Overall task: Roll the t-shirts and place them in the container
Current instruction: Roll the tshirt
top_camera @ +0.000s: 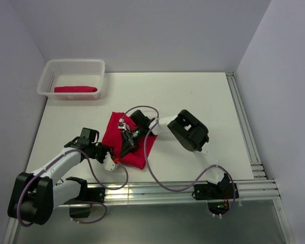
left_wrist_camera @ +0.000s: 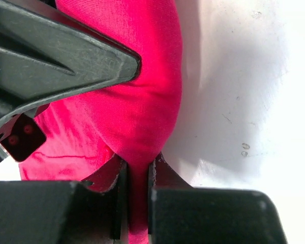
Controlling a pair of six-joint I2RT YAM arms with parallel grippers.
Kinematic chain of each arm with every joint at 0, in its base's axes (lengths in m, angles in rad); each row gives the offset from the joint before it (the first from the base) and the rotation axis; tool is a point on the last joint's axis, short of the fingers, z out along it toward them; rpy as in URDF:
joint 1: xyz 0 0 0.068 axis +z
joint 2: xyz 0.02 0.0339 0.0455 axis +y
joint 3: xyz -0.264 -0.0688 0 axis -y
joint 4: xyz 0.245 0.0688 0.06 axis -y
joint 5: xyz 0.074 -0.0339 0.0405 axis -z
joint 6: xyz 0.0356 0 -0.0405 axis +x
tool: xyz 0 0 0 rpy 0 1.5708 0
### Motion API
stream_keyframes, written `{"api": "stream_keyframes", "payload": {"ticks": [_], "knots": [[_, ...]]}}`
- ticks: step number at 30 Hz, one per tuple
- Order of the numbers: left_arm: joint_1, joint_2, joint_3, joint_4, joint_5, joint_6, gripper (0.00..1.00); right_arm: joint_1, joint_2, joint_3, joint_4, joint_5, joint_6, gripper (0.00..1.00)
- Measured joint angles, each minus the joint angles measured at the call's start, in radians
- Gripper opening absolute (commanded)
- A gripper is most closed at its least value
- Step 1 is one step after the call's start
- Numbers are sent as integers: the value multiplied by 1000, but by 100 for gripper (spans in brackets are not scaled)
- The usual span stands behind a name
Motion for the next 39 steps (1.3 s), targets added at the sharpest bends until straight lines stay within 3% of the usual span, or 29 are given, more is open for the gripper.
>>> {"api": "stream_keyframes", "payload": {"ticks": [10, 23, 33, 39], "knots": [[-3, 104, 94, -79, 4, 8, 0, -51, -53, 8, -121, 19, -80, 45], [-3, 150, 137, -117, 9, 1, 0, -141, -285, -28, -260, 187, -217, 46], [-3, 314, 310, -271, 24, -35, 0, -93, -748, -423, -169, 591, -232, 47], [-4, 416, 414, -378, 25, -39, 0, 162, -992, -623, -39, 958, -245, 49]]}}
